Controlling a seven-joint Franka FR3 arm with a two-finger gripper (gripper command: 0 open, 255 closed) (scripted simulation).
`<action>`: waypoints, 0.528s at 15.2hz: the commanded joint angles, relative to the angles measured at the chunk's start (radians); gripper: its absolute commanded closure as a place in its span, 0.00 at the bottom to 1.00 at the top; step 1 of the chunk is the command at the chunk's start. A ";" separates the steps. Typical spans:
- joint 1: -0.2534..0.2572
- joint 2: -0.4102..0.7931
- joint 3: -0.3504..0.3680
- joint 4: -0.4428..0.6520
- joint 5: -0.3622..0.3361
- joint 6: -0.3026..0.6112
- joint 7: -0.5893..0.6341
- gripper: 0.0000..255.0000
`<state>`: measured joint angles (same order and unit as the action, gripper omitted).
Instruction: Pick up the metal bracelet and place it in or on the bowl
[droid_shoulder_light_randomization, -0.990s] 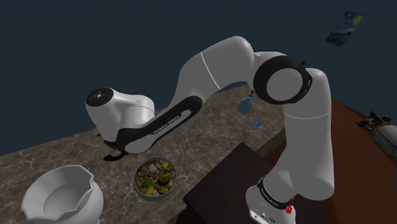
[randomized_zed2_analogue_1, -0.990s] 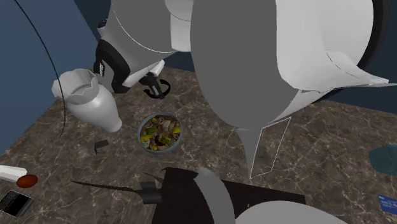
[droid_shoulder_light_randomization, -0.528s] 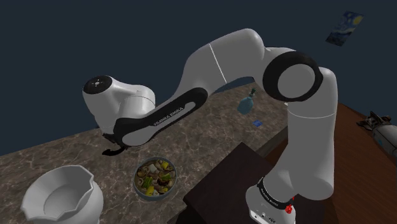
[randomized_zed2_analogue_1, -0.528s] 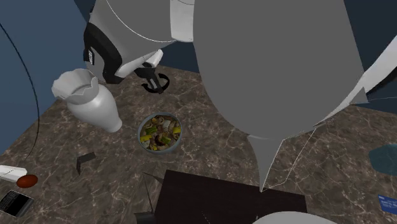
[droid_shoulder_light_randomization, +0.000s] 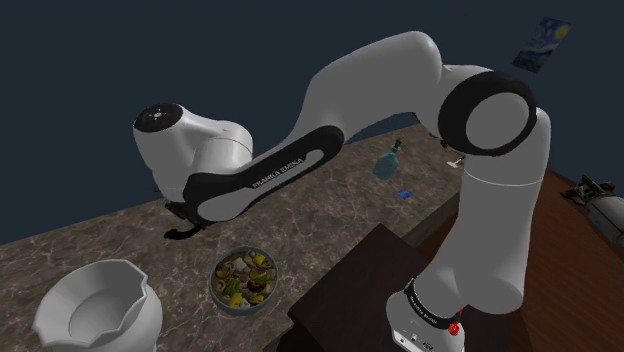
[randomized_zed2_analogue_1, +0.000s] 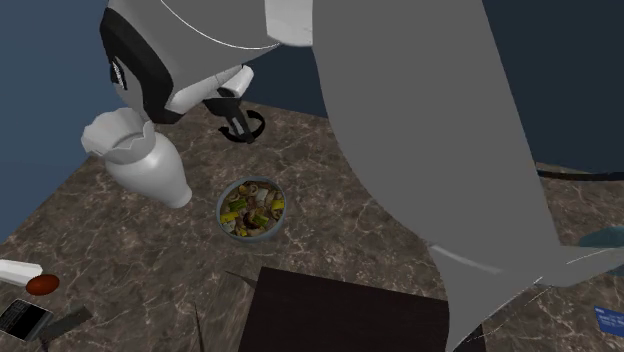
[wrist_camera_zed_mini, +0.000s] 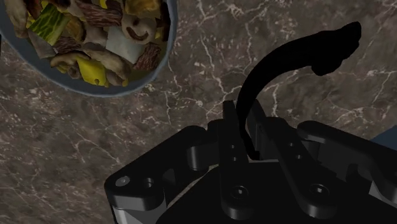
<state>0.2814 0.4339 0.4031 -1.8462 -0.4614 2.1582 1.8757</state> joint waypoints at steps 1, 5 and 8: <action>-0.009 -0.064 0.014 -0.089 0.015 0.027 0.014 1.00; -0.027 -0.204 0.043 -0.281 0.058 0.089 0.032 1.00; -0.032 -0.311 0.066 -0.414 0.104 0.128 0.034 1.00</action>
<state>0.2483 0.1677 0.4574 -2.2103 -0.3781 2.2759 1.9052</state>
